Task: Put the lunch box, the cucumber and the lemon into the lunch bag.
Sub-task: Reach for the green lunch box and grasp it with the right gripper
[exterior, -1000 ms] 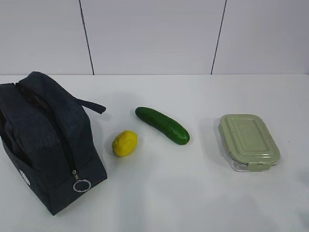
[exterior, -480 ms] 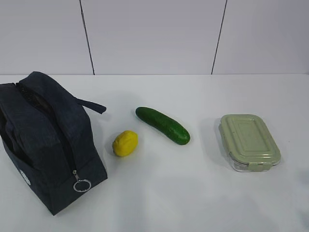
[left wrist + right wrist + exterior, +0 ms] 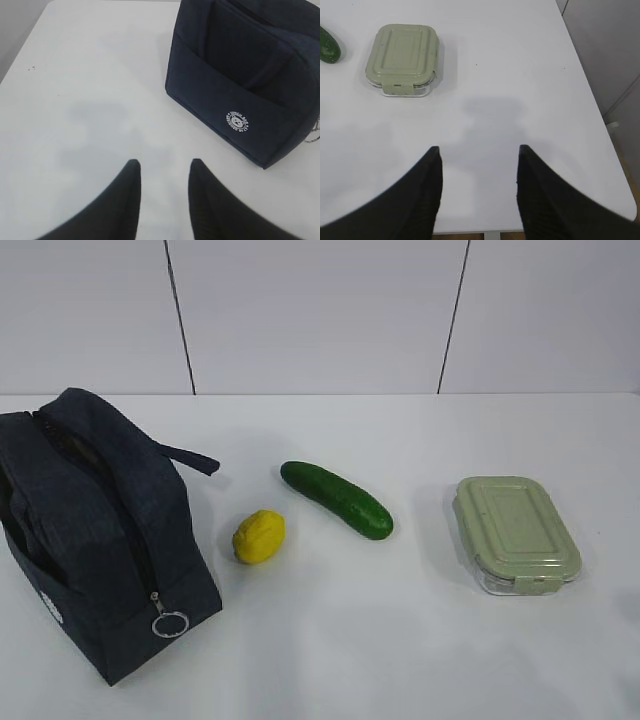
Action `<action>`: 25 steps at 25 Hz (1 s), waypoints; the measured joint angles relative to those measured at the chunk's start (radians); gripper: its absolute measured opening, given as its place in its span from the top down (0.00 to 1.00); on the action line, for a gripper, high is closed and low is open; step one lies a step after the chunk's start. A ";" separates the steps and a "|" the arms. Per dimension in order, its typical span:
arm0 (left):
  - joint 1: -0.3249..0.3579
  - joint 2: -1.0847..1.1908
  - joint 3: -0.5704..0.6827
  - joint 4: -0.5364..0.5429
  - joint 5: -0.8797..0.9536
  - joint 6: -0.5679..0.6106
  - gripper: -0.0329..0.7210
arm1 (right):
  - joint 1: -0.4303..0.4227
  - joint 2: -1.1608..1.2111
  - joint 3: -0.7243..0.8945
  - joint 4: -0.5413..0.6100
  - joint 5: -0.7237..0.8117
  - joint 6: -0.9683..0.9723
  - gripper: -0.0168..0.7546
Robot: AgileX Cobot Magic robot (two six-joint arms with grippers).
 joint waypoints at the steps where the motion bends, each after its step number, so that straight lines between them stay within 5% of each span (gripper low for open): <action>1: 0.000 0.000 0.000 0.000 0.000 0.000 0.64 | 0.000 0.000 0.000 0.000 0.000 0.000 0.49; 12: 0.000 0.000 0.000 -0.003 0.000 0.000 0.64 | 0.000 0.164 -0.030 0.052 0.005 0.006 0.49; 25: 0.000 0.000 0.000 -0.005 0.000 0.000 0.64 | 0.000 0.545 -0.260 0.112 -0.057 -0.039 0.49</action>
